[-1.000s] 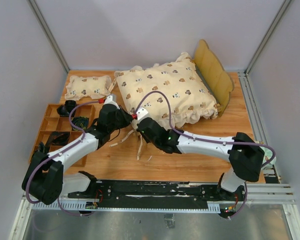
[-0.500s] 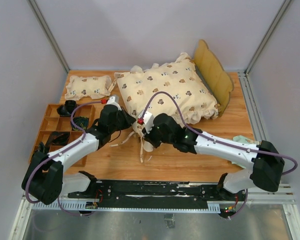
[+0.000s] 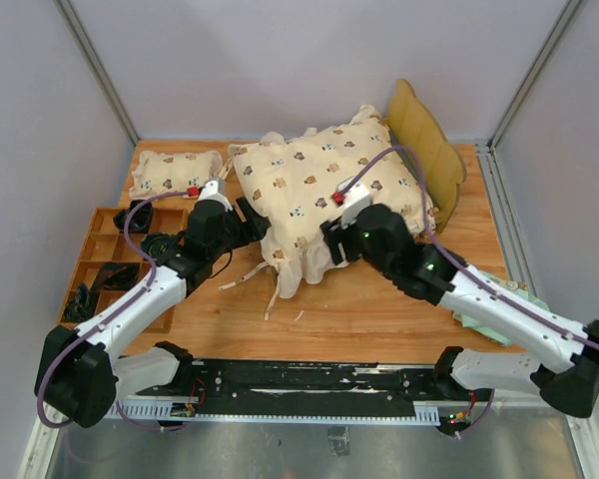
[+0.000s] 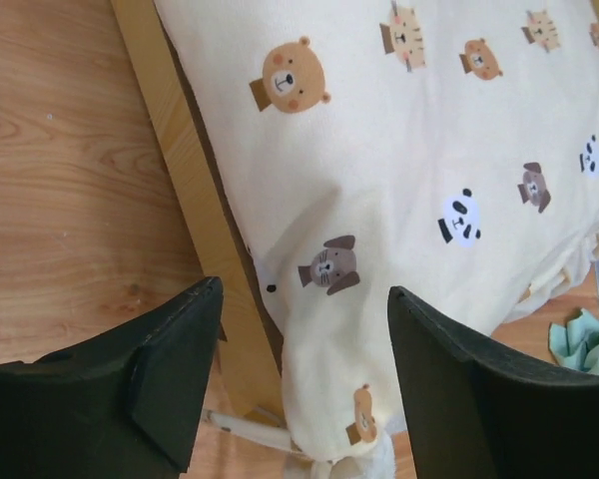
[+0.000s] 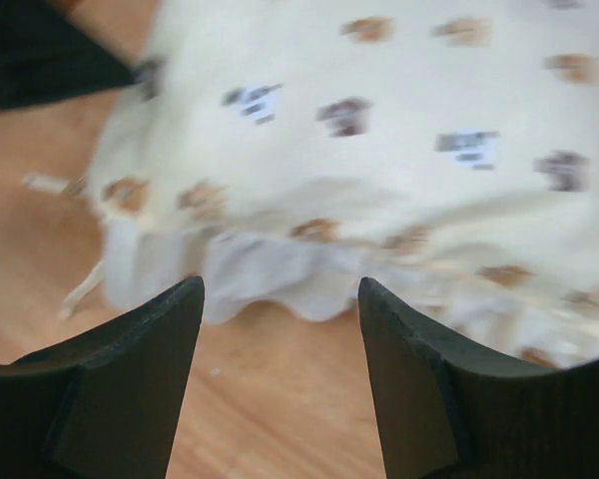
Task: Set up the pet bed
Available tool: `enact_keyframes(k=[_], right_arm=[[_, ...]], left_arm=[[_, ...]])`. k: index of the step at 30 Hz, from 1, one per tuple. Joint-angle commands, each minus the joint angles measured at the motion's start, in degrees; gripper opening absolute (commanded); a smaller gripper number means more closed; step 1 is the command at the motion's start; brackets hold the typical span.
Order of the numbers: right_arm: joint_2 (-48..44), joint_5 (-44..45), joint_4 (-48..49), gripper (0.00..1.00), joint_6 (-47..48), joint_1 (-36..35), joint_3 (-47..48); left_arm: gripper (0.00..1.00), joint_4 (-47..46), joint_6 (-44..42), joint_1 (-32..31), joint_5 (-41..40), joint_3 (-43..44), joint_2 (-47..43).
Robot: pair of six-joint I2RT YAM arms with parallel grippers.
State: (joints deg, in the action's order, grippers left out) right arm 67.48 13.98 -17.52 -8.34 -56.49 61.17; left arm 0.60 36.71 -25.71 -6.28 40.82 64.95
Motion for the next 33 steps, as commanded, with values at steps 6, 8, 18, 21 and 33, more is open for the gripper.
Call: enact_keyframes(k=[6,8,18,21,33], right_arm=[[-7.22,23.61,-5.42,0.68,7.36,20.29,5.23],[-6.84,21.91,-5.58,0.69,8.07,25.93,6.47],[4.51,12.39,-7.62,0.72,10.31,45.44,16.07],[7.55,4.51,-7.64,0.72,10.02,49.08,18.38],[21.58,-9.70,-4.20,0.65,11.82,56.55,24.88]], left_arm=[[0.73,-1.99,-2.85,0.14,-2.35,-2.27,2.57],[0.69,-2.52,-2.35,0.14,-2.29,-1.67,4.97],[0.30,-2.10,-6.54,0.16,-3.95,1.98,12.47],[0.24,-1.14,-8.49,0.46,-4.66,2.69,12.64],[0.25,-0.68,-10.20,4.34,0.42,0.20,10.38]])
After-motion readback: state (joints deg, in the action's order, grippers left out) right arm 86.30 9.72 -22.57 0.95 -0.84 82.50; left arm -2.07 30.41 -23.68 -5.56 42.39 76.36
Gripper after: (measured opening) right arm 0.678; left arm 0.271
